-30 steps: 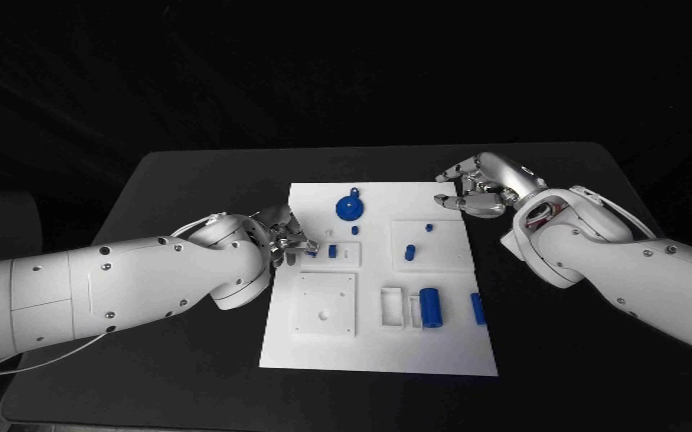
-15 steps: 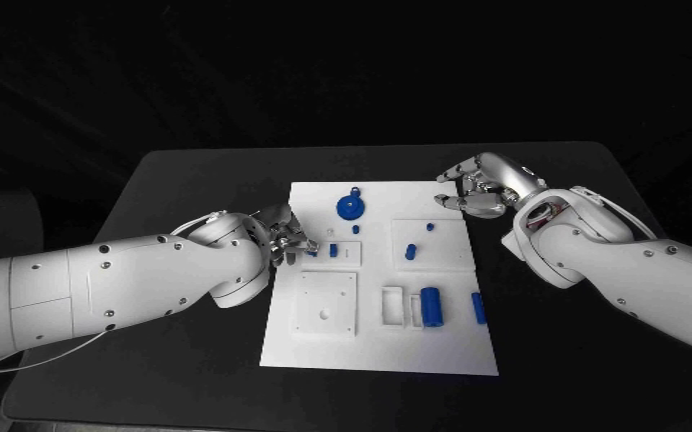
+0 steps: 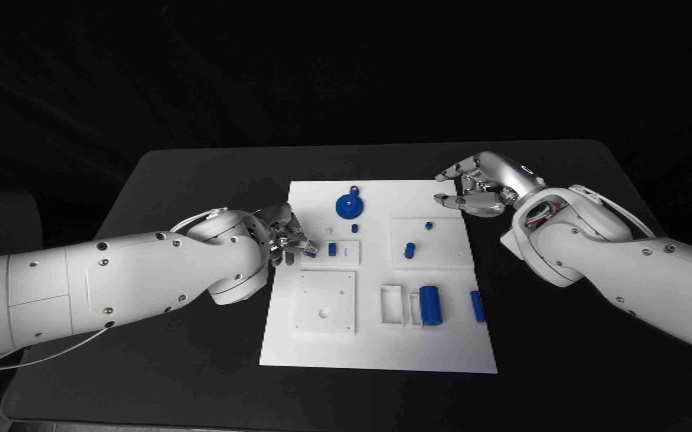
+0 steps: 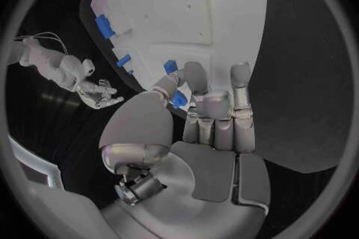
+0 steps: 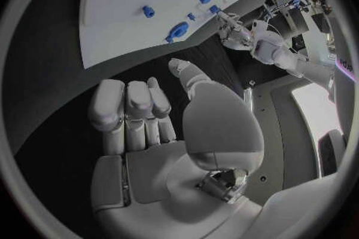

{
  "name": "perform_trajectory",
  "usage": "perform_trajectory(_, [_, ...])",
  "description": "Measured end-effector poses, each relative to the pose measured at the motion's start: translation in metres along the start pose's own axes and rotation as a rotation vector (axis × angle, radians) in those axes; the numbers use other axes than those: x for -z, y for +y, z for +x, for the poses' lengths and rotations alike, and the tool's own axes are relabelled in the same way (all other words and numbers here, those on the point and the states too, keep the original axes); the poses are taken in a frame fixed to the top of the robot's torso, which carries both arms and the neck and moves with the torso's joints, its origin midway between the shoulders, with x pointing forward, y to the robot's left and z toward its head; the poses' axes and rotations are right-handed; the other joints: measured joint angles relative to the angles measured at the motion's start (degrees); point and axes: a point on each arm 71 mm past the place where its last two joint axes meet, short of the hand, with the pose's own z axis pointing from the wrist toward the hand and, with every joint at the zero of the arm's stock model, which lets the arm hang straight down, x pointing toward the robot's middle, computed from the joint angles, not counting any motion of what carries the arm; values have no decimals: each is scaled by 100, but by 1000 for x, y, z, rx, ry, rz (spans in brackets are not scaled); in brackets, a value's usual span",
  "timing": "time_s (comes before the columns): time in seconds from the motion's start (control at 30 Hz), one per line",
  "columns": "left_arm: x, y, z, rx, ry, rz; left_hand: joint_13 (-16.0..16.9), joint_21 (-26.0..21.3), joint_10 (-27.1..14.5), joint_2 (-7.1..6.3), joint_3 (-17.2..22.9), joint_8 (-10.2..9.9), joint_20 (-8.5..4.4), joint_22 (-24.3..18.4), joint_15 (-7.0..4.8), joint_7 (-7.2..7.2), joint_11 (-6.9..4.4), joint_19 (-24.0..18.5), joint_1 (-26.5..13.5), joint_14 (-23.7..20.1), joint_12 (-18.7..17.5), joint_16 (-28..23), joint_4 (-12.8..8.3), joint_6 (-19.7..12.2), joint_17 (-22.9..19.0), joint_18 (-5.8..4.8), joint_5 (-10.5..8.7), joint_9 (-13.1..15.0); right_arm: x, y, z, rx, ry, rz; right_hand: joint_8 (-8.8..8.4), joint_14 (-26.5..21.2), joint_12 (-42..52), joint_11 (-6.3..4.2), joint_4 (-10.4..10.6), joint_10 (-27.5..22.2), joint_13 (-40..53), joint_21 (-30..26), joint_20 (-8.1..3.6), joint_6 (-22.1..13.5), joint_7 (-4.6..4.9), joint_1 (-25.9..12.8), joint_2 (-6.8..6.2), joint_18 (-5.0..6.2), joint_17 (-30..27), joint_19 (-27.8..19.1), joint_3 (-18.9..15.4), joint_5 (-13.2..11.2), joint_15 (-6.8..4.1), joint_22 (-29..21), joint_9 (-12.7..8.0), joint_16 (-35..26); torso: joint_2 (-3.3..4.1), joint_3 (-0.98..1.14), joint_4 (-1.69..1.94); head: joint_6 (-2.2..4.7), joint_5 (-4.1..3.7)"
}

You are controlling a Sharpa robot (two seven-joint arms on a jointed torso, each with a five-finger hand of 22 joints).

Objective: Assemble the parts on the task board

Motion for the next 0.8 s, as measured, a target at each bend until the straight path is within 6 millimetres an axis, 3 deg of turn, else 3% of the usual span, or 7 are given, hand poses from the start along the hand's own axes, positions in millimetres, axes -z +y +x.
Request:
perform_trajectory(0.23, [-1, -1, -1, -10, 8, 0, 0, 0, 0, 1, 0, 0, 0, 0, 0, 0, 0, 0, 2, 1, 0, 0, 0, 0, -21, 0, -219, -5, 0, 0, 0, 0, 1, 0, 0, 0, -23, 0, 0, 0, 0, -36, 0, 0, 0, 0, 0, 0, 0, 0, 0, 0, 0, 0, 0, 0, 0, -2, 2, -1, -8])
perform_trajectory(0.8, [1, -1, 0, -5, -8, 6, -1, 0, 0, -21, 34, 16, 0, -1, 8, 0, 0, 1, 25, 8, 0, 0, 28, 0, -23, 0, -261, -33, 0, 0, 1, -1, 2, 0, 0, 0, -23, 0, 0, 1, 0, -35, 0, 0, 0, 0, 0, 0, 0, 0, 0, 23, 0, 4, 0, -23, 2, -4, 3, 19, -20])
